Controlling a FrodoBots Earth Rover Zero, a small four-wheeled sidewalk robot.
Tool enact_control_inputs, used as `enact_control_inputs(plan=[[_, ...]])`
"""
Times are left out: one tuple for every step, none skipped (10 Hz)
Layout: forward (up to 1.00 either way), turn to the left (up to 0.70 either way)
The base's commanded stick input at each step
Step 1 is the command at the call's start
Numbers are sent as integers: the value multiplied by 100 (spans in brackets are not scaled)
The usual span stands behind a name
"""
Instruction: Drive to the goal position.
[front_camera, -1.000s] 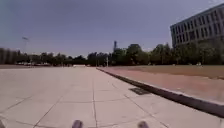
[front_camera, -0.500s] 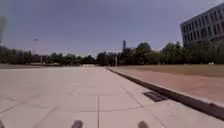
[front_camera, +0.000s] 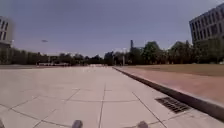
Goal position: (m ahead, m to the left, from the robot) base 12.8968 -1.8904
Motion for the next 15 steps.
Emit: enact_control_inputs(plan=[[85, 0], [85, 0], [85, 0], [85, 0], [85, 7], [85, 28], [85, 15], [85, 0], [85, 0], [85, 0], [85, 0], [85, 0], [85, 0], [85, 0], [85, 0]])
